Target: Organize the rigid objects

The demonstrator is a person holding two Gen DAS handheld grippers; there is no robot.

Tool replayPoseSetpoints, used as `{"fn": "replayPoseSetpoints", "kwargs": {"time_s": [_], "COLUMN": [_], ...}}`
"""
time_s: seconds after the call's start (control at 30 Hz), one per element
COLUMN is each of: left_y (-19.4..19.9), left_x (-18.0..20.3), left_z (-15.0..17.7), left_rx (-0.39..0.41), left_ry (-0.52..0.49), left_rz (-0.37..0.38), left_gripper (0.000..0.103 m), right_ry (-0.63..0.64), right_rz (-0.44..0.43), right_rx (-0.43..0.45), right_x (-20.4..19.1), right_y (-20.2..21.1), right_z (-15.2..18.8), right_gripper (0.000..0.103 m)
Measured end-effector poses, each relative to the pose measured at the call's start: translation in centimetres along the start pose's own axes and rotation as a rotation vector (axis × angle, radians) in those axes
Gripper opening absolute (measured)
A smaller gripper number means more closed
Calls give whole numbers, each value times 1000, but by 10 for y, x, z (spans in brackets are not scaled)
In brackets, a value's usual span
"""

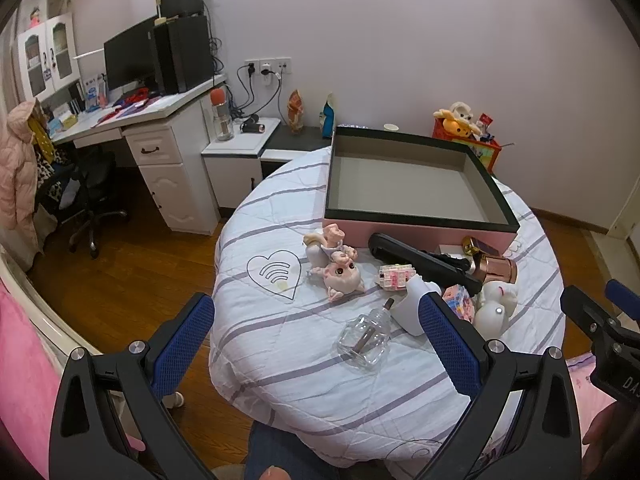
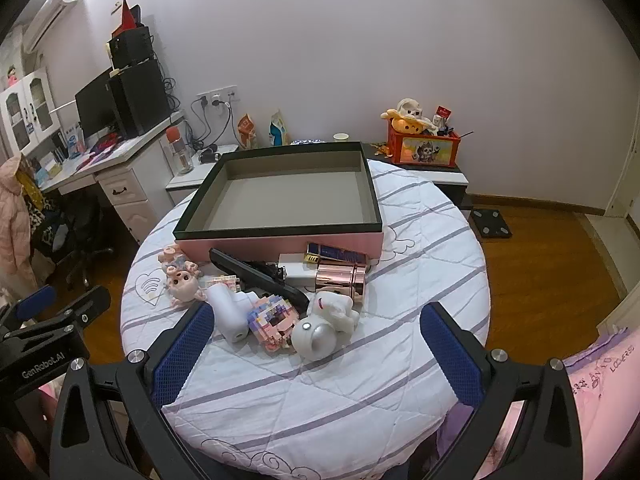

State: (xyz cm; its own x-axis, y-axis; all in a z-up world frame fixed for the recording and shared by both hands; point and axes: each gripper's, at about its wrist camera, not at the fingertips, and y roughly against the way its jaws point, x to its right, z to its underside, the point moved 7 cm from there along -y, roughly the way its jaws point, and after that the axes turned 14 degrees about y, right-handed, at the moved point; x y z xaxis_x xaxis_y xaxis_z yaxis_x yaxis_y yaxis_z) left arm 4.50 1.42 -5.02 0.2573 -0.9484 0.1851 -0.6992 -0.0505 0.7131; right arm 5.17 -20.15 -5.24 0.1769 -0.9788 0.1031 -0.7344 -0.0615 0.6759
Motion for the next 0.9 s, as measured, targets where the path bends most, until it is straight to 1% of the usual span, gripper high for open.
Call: {"fn": "replayPoseSetpoints", "kwargs": {"time_s": [0.1, 0.37, 0.6, 0.9], "left_y": [-1, -6, -11, -10], "left_x": [0, -2, -2, 1], "left_z": [1, 2, 4, 0], "left_rx": [-9, -31, -41, -23], "left_ry": [1, 16, 10, -4], "left_rz": [2, 37, 27, 32], "left_gripper": [103, 103, 103, 103], "right_ry": [1, 4, 2, 3], "right_rz": [1, 0, -1, 6], "right_rx": [0, -11, -23, -20], "right_x": [0, 0, 0, 4], "right_y": [0, -2, -7, -7], "right_z": [-1, 0, 0, -1], "right_gripper": [103, 103, 103, 103]}}
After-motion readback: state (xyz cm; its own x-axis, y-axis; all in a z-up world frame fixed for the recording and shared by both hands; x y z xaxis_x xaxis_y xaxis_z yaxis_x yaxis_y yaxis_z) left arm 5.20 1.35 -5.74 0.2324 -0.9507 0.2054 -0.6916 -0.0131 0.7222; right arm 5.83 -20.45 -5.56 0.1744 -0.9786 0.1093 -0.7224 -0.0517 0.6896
